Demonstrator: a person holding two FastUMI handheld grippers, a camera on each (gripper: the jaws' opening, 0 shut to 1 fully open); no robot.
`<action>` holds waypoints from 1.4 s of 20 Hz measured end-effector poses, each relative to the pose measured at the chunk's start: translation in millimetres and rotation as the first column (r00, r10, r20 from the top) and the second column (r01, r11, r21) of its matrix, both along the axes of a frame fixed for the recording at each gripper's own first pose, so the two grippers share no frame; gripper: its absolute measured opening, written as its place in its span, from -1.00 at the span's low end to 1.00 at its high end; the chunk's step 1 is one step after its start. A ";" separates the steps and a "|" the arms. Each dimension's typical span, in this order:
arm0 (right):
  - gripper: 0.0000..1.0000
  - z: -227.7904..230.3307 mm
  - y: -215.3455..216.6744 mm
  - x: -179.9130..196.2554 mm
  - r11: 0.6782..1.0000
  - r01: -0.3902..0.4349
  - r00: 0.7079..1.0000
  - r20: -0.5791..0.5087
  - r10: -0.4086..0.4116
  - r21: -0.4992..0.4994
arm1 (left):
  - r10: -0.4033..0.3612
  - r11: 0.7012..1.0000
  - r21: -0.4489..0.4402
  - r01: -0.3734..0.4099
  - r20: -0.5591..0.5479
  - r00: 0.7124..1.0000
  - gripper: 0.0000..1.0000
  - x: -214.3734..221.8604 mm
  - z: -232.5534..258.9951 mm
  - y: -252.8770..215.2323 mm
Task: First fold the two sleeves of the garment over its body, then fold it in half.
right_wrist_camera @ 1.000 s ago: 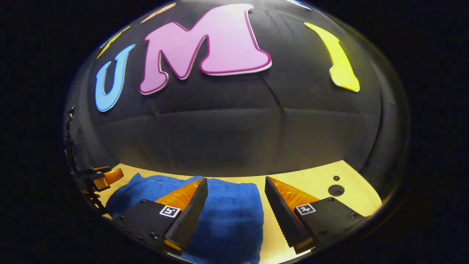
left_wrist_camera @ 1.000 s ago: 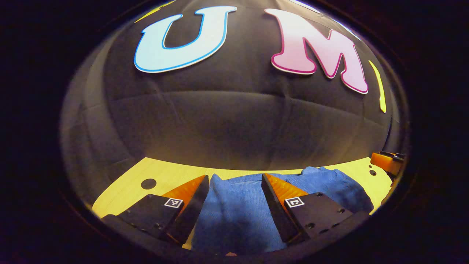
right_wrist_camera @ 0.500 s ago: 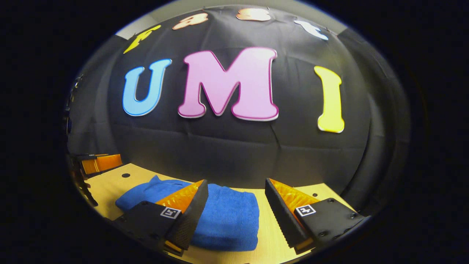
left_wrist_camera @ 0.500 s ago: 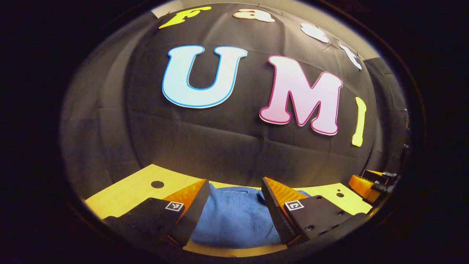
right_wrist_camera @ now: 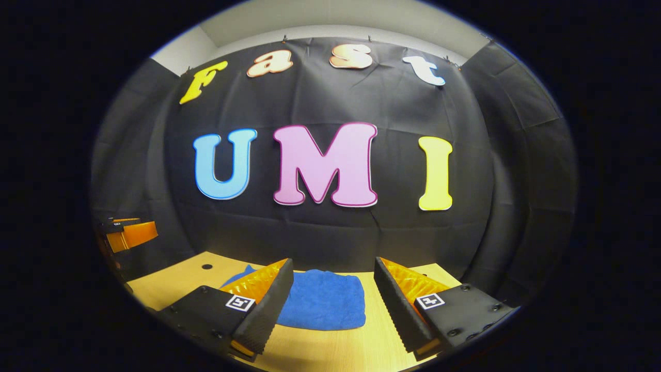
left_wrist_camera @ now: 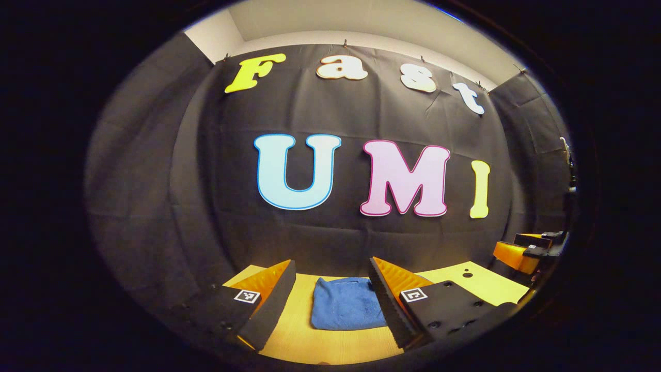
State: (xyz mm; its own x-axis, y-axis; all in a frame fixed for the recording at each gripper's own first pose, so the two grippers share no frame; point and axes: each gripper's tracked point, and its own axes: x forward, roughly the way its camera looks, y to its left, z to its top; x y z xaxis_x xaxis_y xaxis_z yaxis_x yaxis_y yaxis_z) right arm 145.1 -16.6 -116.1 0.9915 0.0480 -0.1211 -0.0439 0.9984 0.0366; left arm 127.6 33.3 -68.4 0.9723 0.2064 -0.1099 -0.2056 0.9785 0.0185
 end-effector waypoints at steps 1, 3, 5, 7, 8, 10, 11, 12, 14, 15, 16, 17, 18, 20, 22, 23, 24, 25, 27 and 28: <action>0.83 11.3 -0.9 -16.9 1.000 -0.002 1.000 0.011 0.003 -0.020 | 0.003 1.000 0.004 -0.003 0.008 1.000 0.60 -18.9 12.7 -5.6; 0.83 33.5 6.0 -48.9 0.998 -0.025 0.999 0.031 0.027 -0.062 | 0.013 1.000 0.021 -0.014 0.020 1.000 0.62 -58.4 36.2 -13.9; 0.95 52.0 18.0 -78.9 0.993 -0.067 0.997 0.041 0.071 -0.099 | 0.060 0.997 0.057 -0.061 0.026 0.998 0.62 -96.7 49.5 -10.4; 0.95 63.0 34.6 -109.0 0.984 -0.133 0.990 0.024 0.137 -0.118 | 0.077 0.993 0.087 -0.079 0.025 0.997 0.62 -132.9 56.3 -13.1; 0.83 65.6 43.7 -123.3 0.980 -0.162 0.987 0.005 0.163 -0.113 | 0.065 0.993 0.093 -0.066 0.010 0.998 0.63 -148.3 53.5 -19.4; 0.95 72.7 60.8 -148.7 0.977 -0.205 0.979 -0.021 0.205 -0.063 | 0.055 0.994 0.101 -0.053 -0.020 0.998 0.62 -175.5 51.0 -30.2; 0.95 78.5 65.4 -158.0 0.976 -0.212 0.977 -0.023 0.211 -0.047 | 0.048 0.993 0.107 -0.045 -0.025 0.999 0.62 -185.1 53.7 -34.7; 0.95 84.1 69.1 -165.4 0.975 -0.218 0.976 -0.020 0.217 -0.047 | 0.035 0.993 0.112 -0.032 -0.023 0.999 0.62 -193.5 57.3 -41.2; 0.94 90.5 73.0 -175.6 0.969 -0.238 0.971 -0.032 0.236 -0.071 | -0.006 0.995 0.096 0.010 -0.040 0.999 0.62 -202.4 59.6 -61.0; 0.94 94.1 73.6 -180.3 0.967 -0.244 0.970 -0.040 0.242 -0.074 | -0.023 0.996 0.082 0.027 -0.044 0.999 0.62 -206.4 60.2 -70.4; 0.95 100.2 73.8 -185.3 0.967 -0.249 0.968 -0.040 0.247 -0.057 | -0.037 0.997 0.066 0.040 -0.046 0.998 0.62 -208.4 60.8 -77.3; 0.94 105.4 73.1 -188.4 0.969 -0.245 0.969 -0.035 0.244 -0.034 | -0.047 0.998 0.049 0.050 -0.046 0.998 0.62 -210.0 62.3 -84.4; 0.94 110.8 68.5 -189.0 0.973 -0.230 0.973 -0.025 0.230 -0.020 | -0.054 0.998 0.036 0.055 -0.037 0.998 0.62 -210.8 65.3 -89.1; 0.94 112.1 59.9 -188.8 0.979 -0.205 0.979 -0.020 0.205 -0.006 | -0.068 0.997 0.025 0.069 -0.034 0.997 0.63 -209.9 72.1 -93.5; 0.94 108.3 60.5 -189.8 0.980 -0.200 0.979 -0.034 0.200 0.011 | -0.054 0.998 0.034 0.054 -0.021 0.998 0.63 -214.9 79.0 -86.8; 0.94 110.4 58.6 -192.0 0.983 -0.185 0.982 -0.029 0.186 0.017 | -0.045 0.998 0.036 0.045 -0.012 0.999 0.63 -214.6 86.2 -82.2; 0.94 118.8 56.2 -189.1 0.983 -0.181 0.983 0.003 0.181 0.026 | -0.036 0.999 0.037 0.036 -0.009 0.999 0.62 -215.3 90.8 -77.8; 0.94 121.3 58.5 -188.0 0.983 -0.182 0.983 0.013 0.182 0.038 | -0.021 0.999 0.038 0.021 -0.007 1.000 0.62 -216.5 92.4 -72.1; 0.94 123.3 64.1 -185.4 0.981 -0.190 0.982 0.019 0.190 0.040 | 0.014 0.999 0.042 -0.014 0.013 1.000 0.62 -221.0 100.3 -60.1; 0.95 125.2 68.2 -182.7 0.979 -0.199 0.980 0.021 0.198 0.034 | 0.019 0.999 0.038 -0.020 0.026 0.999 0.62 -222.3 102.7 -57.8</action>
State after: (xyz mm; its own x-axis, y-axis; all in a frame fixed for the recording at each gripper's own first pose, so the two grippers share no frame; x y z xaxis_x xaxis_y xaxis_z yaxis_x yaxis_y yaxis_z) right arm -37.6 51.6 9.1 0.9638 0.2480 -0.0981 -0.2419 0.9678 0.0697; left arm -94.7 -24.5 34.3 0.9704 0.2288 -0.0772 -0.2255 0.9730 0.0500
